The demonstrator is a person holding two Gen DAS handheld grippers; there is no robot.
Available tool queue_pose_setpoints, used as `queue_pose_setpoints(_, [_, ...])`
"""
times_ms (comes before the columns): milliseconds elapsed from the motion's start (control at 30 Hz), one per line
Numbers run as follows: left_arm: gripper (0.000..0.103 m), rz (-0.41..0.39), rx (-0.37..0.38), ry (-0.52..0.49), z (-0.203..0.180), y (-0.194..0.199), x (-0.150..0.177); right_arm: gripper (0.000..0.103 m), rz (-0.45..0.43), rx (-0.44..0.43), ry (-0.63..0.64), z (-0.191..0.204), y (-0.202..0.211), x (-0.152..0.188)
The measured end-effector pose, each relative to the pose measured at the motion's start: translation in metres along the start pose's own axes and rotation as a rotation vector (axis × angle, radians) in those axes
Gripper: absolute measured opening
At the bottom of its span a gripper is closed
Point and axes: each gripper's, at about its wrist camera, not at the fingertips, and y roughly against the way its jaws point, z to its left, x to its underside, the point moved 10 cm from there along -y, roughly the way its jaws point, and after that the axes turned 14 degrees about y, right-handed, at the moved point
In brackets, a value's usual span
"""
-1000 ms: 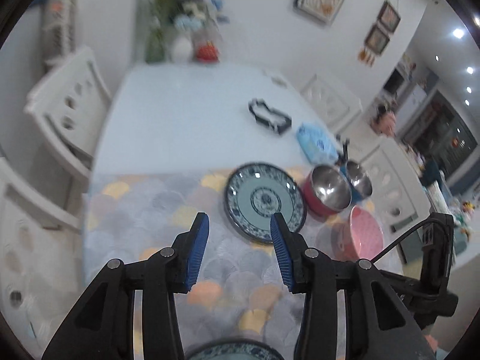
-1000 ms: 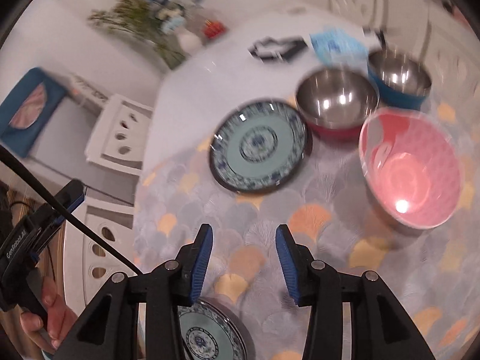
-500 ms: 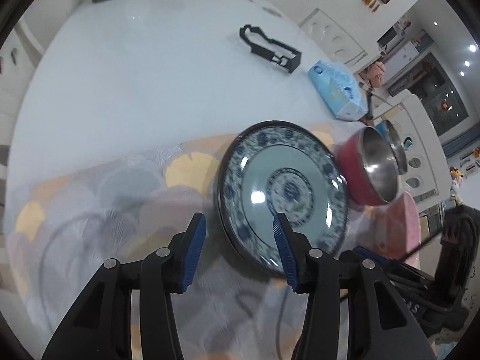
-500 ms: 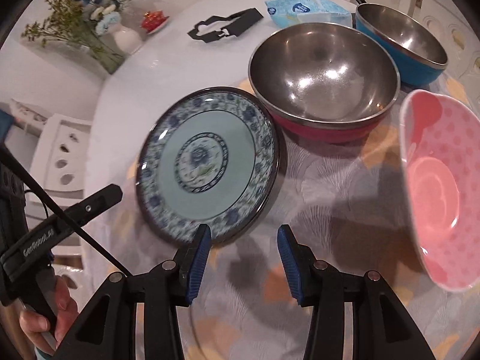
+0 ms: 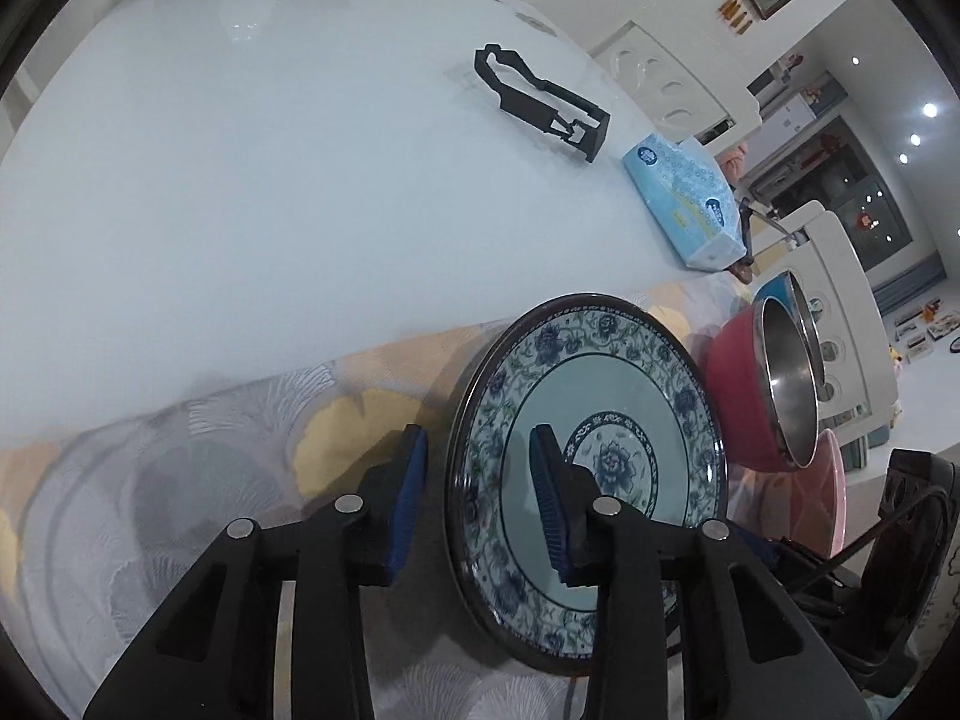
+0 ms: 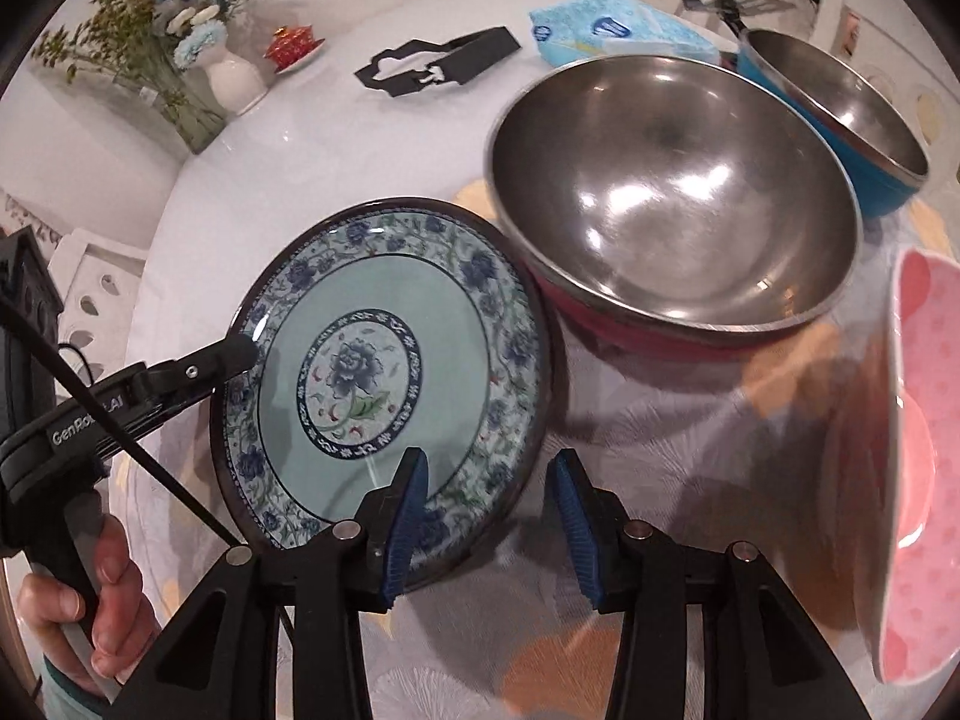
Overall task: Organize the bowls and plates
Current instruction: 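Carry the upright patterned plate with both grippers toward the other patterned plate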
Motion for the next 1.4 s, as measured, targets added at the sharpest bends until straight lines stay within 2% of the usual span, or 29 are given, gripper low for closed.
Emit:
queue_pose_setpoints(133, [0.029, -0.006, 0.014, -0.015, -0.003, -0.004, 0.001, 0.039, -0.011, 0.002, 0.037, 0.003, -0.005, -0.005])
queue_pose_setpoints(300, [0.026, -0.040, -0.035, -0.070, -0.003, 0.003, 0.007, 0.038, -0.002, 0.006, 0.095, 0.006, -0.004, -0.004])
queue_pose_setpoints(400, [0.026, -0.065, -0.058, -0.083, 0.000, 0.017, 0.015, 0.038, 0.006, -0.014, 0.151, 0.015, 0.003, 0.001])
queue_pose_setpoints(600, [0.026, -0.121, -0.072, -0.032, 0.014, 0.062, 0.035, 0.038, -0.023, -0.051, 0.249, 0.044, 0.032, 0.013])
queue_pose_setpoints(767, [0.026, -0.210, -0.072, 0.017, 0.014, 0.118, 0.055, 0.038, -0.089, -0.084, 0.339, 0.073, 0.075, 0.019])
queue_pose_setpoints(1033, [0.026, -0.393, -0.066, 0.053, -0.007, 0.218, 0.097, 0.038, -0.212, -0.146, 0.407, 0.107, 0.157, 0.033])
queue_pose_setpoints(1233, [0.026, -0.487, -0.072, 0.079, -0.020, 0.265, 0.134, 0.038, -0.269, -0.193, 0.468, 0.127, 0.209, 0.063])
queue_pose_setpoints(1400, [0.026, -0.536, -0.086, 0.115, -0.022, 0.289, 0.171, 0.038, -0.303, -0.214, 0.527, 0.137, 0.243, 0.098])
